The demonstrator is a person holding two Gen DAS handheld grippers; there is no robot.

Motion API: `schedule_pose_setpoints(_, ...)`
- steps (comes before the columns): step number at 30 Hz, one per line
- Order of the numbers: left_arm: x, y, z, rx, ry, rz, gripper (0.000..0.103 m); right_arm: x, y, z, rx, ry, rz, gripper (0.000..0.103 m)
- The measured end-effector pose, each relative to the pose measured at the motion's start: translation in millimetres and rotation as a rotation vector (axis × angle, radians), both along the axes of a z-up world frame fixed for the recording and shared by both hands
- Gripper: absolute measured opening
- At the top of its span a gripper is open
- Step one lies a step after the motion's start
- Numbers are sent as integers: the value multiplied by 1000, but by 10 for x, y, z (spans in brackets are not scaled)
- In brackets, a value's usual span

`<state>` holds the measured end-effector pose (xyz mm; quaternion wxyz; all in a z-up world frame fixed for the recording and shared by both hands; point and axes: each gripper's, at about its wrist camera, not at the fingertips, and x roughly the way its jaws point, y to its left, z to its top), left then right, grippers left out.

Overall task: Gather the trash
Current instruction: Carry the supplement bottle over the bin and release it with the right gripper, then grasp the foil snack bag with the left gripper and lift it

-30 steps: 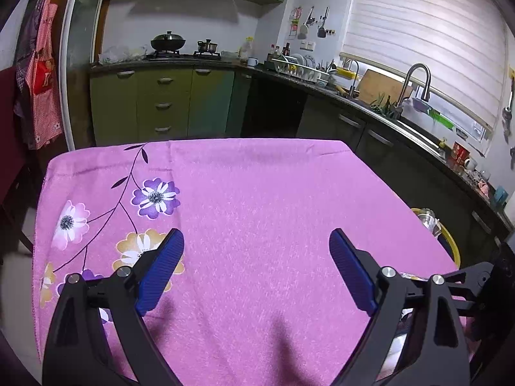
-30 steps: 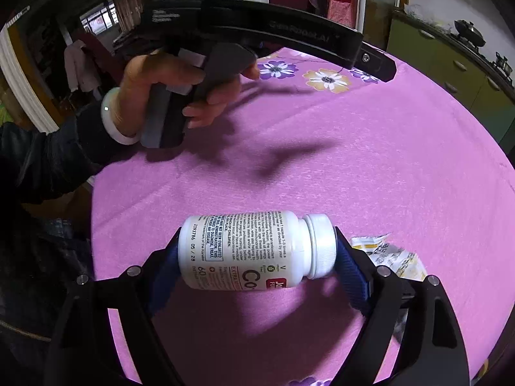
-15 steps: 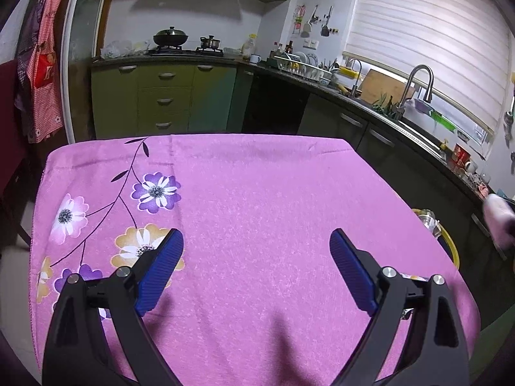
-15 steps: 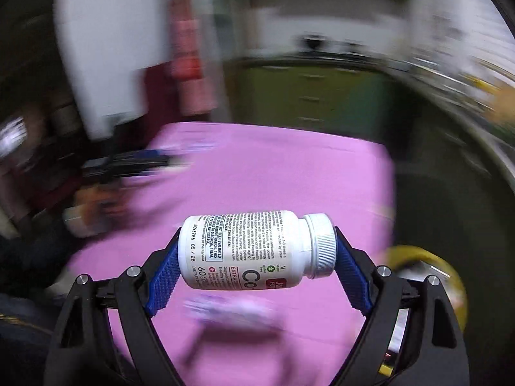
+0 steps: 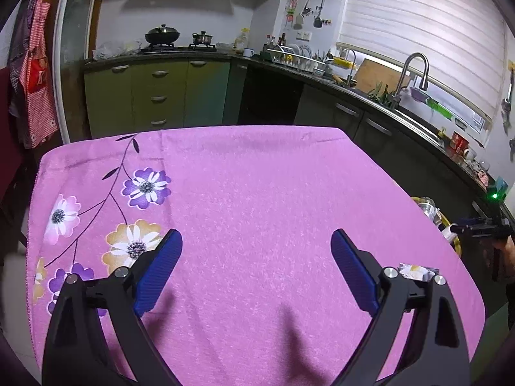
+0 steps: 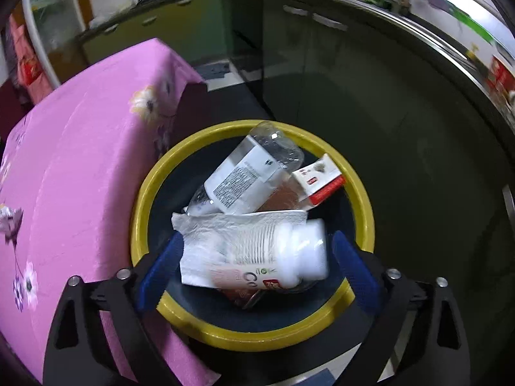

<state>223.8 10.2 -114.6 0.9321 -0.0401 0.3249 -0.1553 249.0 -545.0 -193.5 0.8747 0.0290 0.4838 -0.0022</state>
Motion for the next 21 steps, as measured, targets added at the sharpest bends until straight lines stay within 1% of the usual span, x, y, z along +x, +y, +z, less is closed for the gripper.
schedule_pose_setpoints(2, -3, -45, -4, 7, 3, -21, 89, -61, 25, 55, 25, -35, -7, 93)
schedule_pose_setpoints(4, -23, -103, -1, 6, 4, -53, 89, -152, 65, 130, 29, -68, -16, 94)
schedule_pose_setpoints(5, -42, -147, 7, 4, 1, -81, 89, -221, 92, 163, 46, -87, -16, 94)
schedule_pose_setpoints(7, -81, -234, 22, -13, -4, -150, 91, -322, 155, 215, 87, -113, -8, 95)
schedule_pose_setpoints(9, -117, -378, 24, -28, 20, -240, 91, -463, 250, 234, 107, -132, 7, 95)
schedule_pose_setpoints(11, -174, -517, 34, -20, 31, -316, 91, -568, 313, 244, 115, -132, 20, 95)
schedule_pose_setpoints(13, -247, -692, 45, 6, 32, -395, 91, -660, 391, 253, 129, -136, 36, 95)
schedule_pose_setpoints(15, -320, -917, 47, 76, 21, -465, 91, -712, 432, 256, 147, -135, 49, 95)
schedule_pose_setpoints(17, -346, -1088, 37, 126, 15, -508, 91, -743, 464, 260, 166, -142, 62, 95)
schedule_pose_setpoints(21, -302, -1351, 21, 178, 27, -611, 91, -801, 514, 266, 193, -151, 88, 95)
